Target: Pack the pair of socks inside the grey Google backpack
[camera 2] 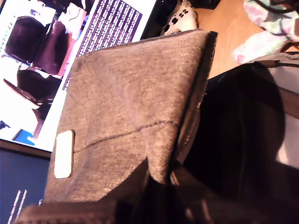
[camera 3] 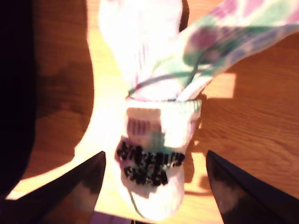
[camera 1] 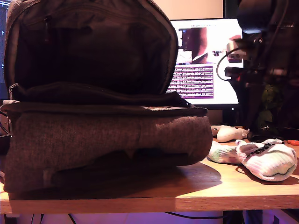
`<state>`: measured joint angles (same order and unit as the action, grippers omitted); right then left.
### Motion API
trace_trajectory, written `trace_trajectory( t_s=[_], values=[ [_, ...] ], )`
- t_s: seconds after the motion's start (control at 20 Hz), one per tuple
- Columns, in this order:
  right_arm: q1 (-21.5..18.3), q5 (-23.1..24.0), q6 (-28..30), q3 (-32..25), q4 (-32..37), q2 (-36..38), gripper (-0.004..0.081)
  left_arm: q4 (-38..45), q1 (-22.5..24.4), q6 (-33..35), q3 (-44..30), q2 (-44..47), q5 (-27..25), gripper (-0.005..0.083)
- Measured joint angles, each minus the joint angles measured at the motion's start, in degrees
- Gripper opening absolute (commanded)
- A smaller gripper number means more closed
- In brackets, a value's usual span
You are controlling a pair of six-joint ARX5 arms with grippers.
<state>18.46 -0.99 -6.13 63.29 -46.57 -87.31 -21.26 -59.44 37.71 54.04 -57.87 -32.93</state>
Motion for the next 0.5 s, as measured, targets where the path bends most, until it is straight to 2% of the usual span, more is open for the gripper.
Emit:
trace_trajectory(
  t_s=[0.5],
  values=[
    [0.0,0.0,0.1,0.0,4.4,-10.6,0.0617,0.0,0.2,0.0,0.0,0.0,0.4,-0.0021]
  ],
)
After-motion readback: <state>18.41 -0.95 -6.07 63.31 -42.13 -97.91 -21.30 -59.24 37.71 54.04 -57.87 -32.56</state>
